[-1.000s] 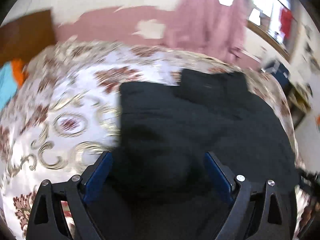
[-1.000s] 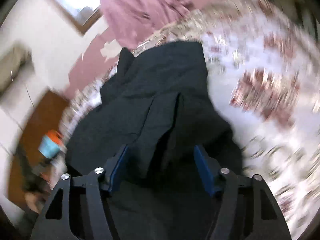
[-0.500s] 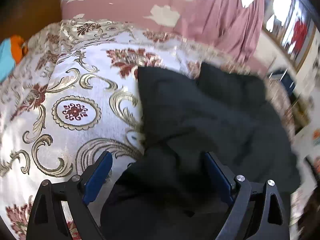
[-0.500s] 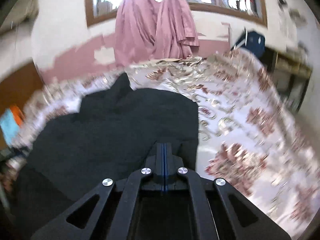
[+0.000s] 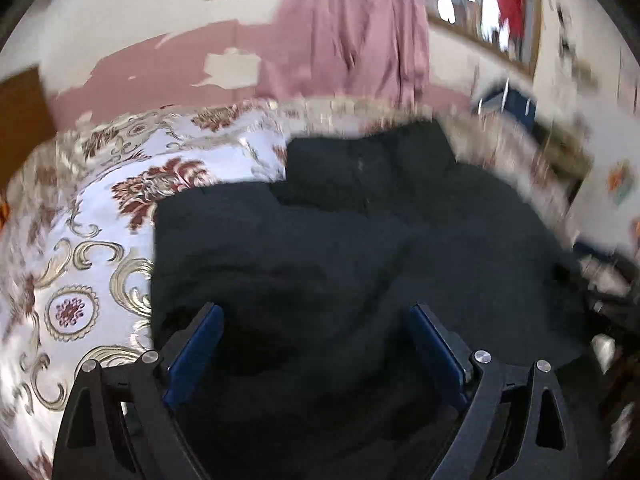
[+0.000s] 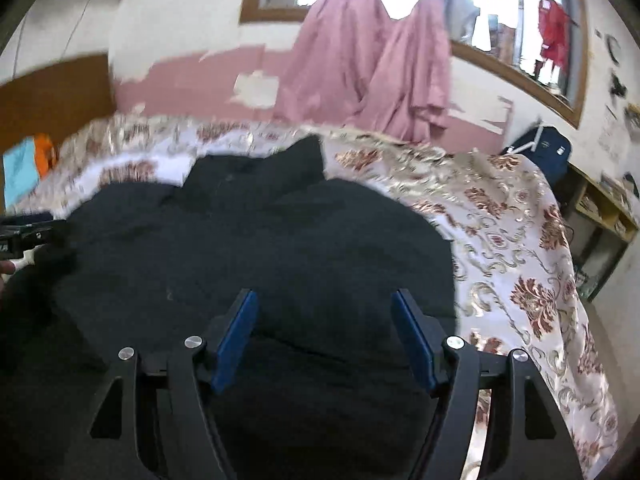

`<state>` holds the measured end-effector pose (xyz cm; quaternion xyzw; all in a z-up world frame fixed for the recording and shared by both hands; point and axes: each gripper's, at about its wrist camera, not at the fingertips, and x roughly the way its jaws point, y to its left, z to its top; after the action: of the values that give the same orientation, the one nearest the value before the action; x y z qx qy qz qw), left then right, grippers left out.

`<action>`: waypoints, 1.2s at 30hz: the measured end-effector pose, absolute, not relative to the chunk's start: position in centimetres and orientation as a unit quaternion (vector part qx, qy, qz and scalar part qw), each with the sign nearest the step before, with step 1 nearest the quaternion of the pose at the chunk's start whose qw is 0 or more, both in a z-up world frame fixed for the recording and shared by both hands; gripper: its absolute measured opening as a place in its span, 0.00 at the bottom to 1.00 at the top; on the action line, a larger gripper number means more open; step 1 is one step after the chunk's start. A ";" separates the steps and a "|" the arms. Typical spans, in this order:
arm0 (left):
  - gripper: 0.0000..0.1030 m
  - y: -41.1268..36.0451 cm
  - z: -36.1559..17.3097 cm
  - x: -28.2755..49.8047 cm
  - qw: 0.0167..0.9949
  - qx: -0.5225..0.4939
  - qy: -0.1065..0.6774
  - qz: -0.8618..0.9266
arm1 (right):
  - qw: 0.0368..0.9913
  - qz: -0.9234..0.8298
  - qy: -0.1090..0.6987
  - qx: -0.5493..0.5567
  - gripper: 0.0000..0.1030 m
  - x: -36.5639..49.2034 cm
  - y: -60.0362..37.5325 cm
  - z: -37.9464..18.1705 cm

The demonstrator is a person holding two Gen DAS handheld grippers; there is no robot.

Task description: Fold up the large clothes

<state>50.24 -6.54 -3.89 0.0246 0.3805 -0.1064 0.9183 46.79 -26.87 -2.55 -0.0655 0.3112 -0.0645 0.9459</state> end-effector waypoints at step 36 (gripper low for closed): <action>1.00 -3.7 1.9 37.1 0.886 -0.083 0.445 -0.100 | 0.935 0.000 0.347 0.074 0.95 31.9 -27.9 2.6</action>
<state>37.11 -3.65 1.88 -0.0827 0.4452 -0.0999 0.8860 31.86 -27.92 2.57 0.0738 0.3469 -0.0005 0.9350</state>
